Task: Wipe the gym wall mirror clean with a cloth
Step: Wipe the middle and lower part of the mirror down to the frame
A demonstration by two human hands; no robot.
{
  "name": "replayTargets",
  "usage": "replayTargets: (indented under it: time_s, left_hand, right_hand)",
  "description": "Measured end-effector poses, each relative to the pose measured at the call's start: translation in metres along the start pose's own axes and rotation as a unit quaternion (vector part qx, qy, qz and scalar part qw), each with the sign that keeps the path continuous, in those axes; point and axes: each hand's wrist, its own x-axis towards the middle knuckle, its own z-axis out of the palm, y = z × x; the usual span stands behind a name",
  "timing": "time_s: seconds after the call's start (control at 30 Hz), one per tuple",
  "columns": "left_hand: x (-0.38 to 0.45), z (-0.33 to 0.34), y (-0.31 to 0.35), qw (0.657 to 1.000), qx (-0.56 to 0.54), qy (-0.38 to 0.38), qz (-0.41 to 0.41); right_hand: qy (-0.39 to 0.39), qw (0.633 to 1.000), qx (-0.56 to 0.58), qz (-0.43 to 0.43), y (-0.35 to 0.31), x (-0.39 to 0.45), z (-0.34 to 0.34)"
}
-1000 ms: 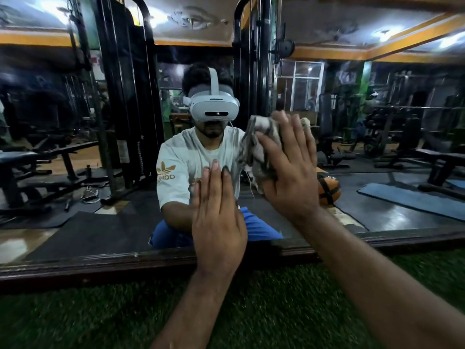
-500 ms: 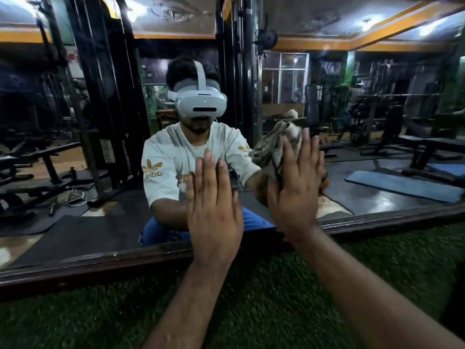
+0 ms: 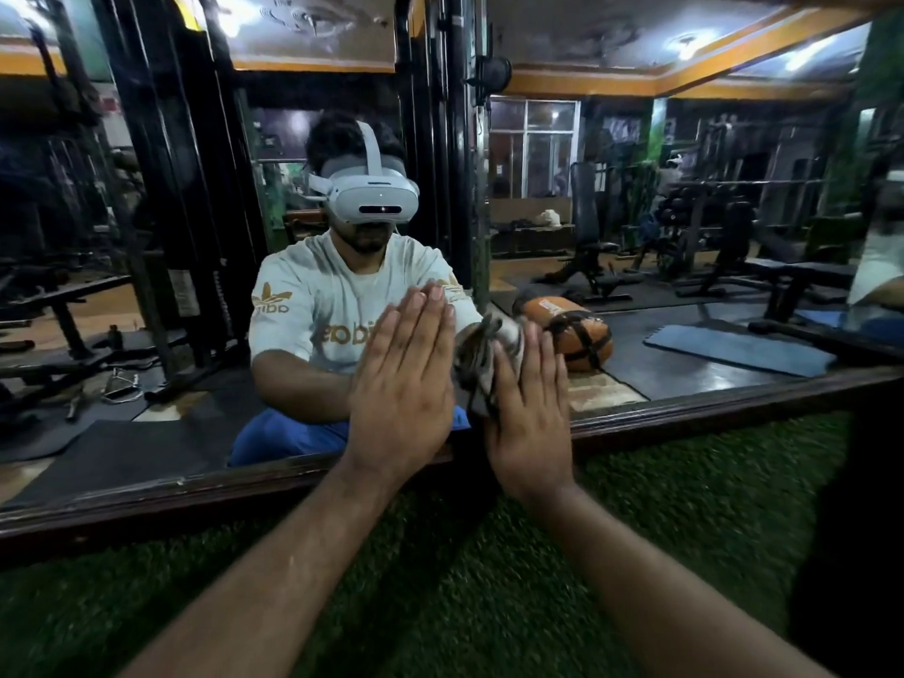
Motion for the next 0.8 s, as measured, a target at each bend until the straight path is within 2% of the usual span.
replayTargets:
  time_s: [0.07,0.13,0.17,0.23,0.3,0.37,0.5,0.53,0.67,0.73,0.8]
  left_hand:
    - [0.001,0.001,0.000,0.999,0.016,-0.027,0.022]
    - [0.000,0.003,-0.002,0.997,0.029,-0.055,0.044]
    - [-0.001,0.004,-0.003,0.996,0.036,-0.065,0.050]
    - [0.000,0.001,-0.003,0.994,0.048,-0.084,0.046]
    - [0.000,-0.001,0.003,0.994,0.047,-0.091,0.028]
    - [-0.001,-0.003,0.012,0.995,0.046,-0.090,0.007]
    - [0.022,-0.008,0.024,0.992,0.060,-0.093,0.063]
    - [0.031,-0.009,0.024,0.990,0.060,-0.095,0.086]
    - [0.046,-0.004,0.028,0.984,0.089,-0.116,0.101]
    - [0.044,0.000,0.034,0.983,0.108,-0.122,0.089]
    - [0.042,0.001,0.039,0.985,0.104,-0.116,0.073]
  right_hand:
    - [-0.041,0.996,-0.030,-0.071,0.016,-0.018,-0.004]
    - [-0.048,0.994,-0.054,-0.085,0.027,-0.016,-0.010]
    - [-0.038,0.996,-0.054,-0.053,0.028,-0.010,-0.012]
    - [0.004,0.998,-0.022,0.066,0.024,0.012,-0.015]
    - [0.025,0.987,0.013,0.161,0.016,0.028,-0.015]
    - [0.010,0.990,0.015,0.138,0.013,0.021,-0.013]
    - [-0.063,0.996,-0.057,-0.032,0.047,-0.024,-0.023]
    - [-0.061,0.995,-0.072,-0.025,0.059,-0.021,-0.030]
    - [0.014,0.987,-0.040,0.153,0.062,0.017,-0.042]
    - [-0.001,0.989,0.001,0.150,0.050,0.019,-0.037]
    - [-0.020,0.995,0.018,0.101,0.045,0.003,-0.029]
